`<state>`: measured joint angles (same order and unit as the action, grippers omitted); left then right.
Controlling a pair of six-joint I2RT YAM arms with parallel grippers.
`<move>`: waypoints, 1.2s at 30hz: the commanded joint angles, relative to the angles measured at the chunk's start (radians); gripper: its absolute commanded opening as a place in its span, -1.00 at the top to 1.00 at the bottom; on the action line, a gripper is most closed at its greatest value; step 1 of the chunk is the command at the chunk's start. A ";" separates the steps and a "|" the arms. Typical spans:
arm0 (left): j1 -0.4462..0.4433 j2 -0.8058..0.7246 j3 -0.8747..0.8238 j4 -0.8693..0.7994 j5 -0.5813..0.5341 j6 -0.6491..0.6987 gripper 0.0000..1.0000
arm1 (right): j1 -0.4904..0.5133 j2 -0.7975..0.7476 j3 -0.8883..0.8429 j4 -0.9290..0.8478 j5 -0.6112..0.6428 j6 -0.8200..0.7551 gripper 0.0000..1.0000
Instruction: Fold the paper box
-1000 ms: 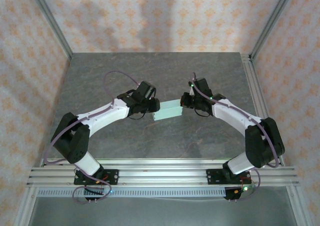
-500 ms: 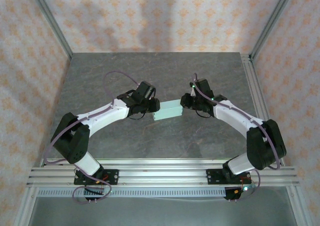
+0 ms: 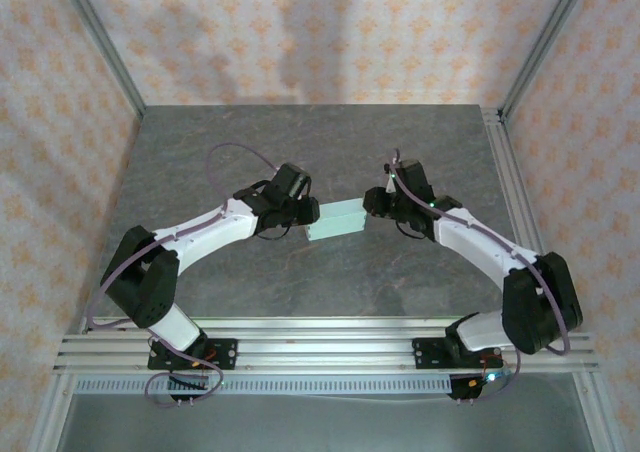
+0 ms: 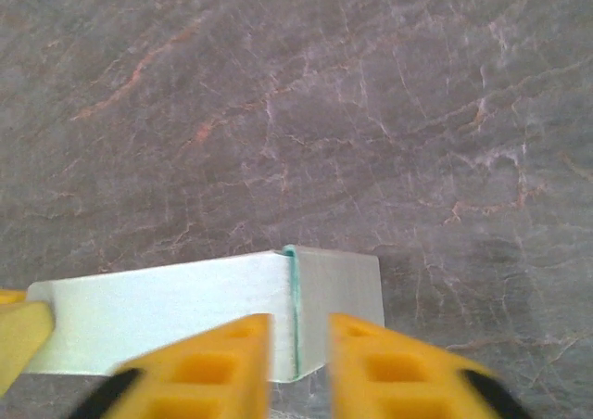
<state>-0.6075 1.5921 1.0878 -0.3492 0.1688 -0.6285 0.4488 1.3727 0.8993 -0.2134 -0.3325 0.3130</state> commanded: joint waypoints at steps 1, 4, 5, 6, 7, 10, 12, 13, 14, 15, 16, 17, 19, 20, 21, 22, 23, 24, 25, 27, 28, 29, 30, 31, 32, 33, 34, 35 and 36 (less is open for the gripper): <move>0.005 0.036 -0.054 -0.107 -0.011 0.006 0.35 | 0.015 0.014 0.061 -0.030 0.030 -0.056 0.17; 0.005 0.022 -0.061 -0.105 -0.016 0.003 0.35 | 0.027 0.067 0.086 -0.053 0.024 -0.073 -0.06; 0.005 0.018 -0.063 -0.106 -0.018 0.003 0.34 | 0.027 0.082 0.089 -0.057 0.017 -0.074 -0.11; 0.005 0.013 -0.063 -0.108 -0.020 0.003 0.34 | 0.028 0.093 0.087 -0.056 0.010 -0.074 -0.13; 0.005 0.010 -0.064 -0.110 -0.020 0.003 0.34 | 0.029 0.106 0.082 -0.048 0.001 -0.070 -0.13; 0.005 -0.001 -0.066 -0.105 -0.017 0.002 0.32 | 0.028 0.139 0.069 -0.042 -0.042 -0.062 -0.14; 0.005 -0.007 -0.065 -0.105 -0.017 0.003 0.29 | 0.028 0.156 0.061 -0.044 -0.045 -0.056 -0.14; 0.005 -0.013 -0.061 -0.106 -0.016 0.004 0.27 | 0.028 0.162 0.052 -0.046 -0.035 -0.050 -0.13; 0.005 -0.018 -0.058 -0.107 -0.015 0.006 0.25 | 0.027 0.165 0.044 -0.046 -0.027 -0.045 -0.11; 0.005 -0.023 -0.053 -0.109 -0.015 0.007 0.22 | 0.027 0.167 0.035 -0.048 -0.020 -0.044 -0.06; 0.005 -0.031 -0.046 -0.115 -0.017 0.007 0.18 | 0.027 0.170 0.032 -0.052 -0.012 -0.042 0.00; 0.004 -0.039 -0.038 -0.121 -0.016 0.006 0.13 | 0.027 0.173 0.029 -0.064 -0.006 -0.042 0.04; 0.005 -0.058 -0.029 -0.128 -0.014 0.003 -0.01 | 0.027 0.179 0.029 -0.083 0.005 -0.044 0.09; 0.005 -0.071 -0.026 -0.131 -0.016 0.000 -0.07 | 0.028 0.181 0.026 -0.089 0.011 -0.044 0.11; 0.005 -0.082 -0.025 -0.135 -0.021 -0.001 -0.11 | 0.027 0.182 0.024 -0.091 0.014 -0.043 0.12; 0.005 -0.095 -0.023 -0.141 -0.028 0.000 -0.14 | 0.028 0.184 0.024 -0.091 0.016 -0.044 0.14; 0.005 -0.106 -0.021 -0.147 -0.034 0.000 -0.16 | 0.027 0.186 0.024 -0.092 0.017 -0.043 0.14; 0.005 -0.113 -0.021 -0.152 -0.039 -0.002 -0.18 | 0.027 0.188 0.026 -0.095 0.017 -0.044 0.15; 0.006 -0.121 -0.022 -0.156 -0.043 -0.004 -0.19 | 0.027 0.191 0.027 -0.092 0.015 -0.043 0.15; 0.009 -0.130 -0.029 -0.158 -0.043 -0.010 -0.20 | 0.027 0.195 0.031 -0.094 0.015 -0.043 0.15; 0.008 -0.132 -0.032 -0.157 -0.042 -0.013 -0.20 | 0.028 0.197 0.033 -0.094 0.016 -0.043 0.16; 0.011 -0.135 -0.038 -0.158 -0.040 -0.020 -0.20 | 0.028 0.200 0.034 -0.095 0.017 -0.044 0.16; 0.011 -0.138 -0.045 -0.150 -0.035 -0.027 -0.20 | 0.028 0.203 0.036 -0.096 0.016 -0.044 0.16; 0.011 -0.142 -0.055 -0.136 -0.024 -0.033 -0.20 | 0.028 0.205 0.039 -0.098 0.016 -0.044 0.16; 0.011 -0.141 -0.065 -0.125 -0.016 -0.038 -0.19 | 0.027 0.205 0.039 -0.099 0.015 -0.044 0.16; 0.011 -0.136 -0.068 -0.123 -0.012 -0.040 -0.19 | 0.028 0.205 0.039 -0.097 0.014 -0.043 0.16; 0.011 -0.127 -0.072 -0.122 -0.011 -0.040 -0.17 | 0.028 0.204 0.039 -0.096 0.011 -0.043 0.16; 0.010 -0.119 -0.073 -0.120 -0.009 -0.041 -0.15 | 0.028 0.203 0.040 -0.096 0.008 -0.043 0.16; 0.010 -0.111 -0.076 -0.116 -0.011 -0.040 -0.13 | 0.028 0.203 0.040 -0.096 0.005 -0.043 0.16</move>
<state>-0.6064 1.4731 1.0252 -0.4633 0.1585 -0.6533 0.4755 1.5307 0.9661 -0.2005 -0.3687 0.2729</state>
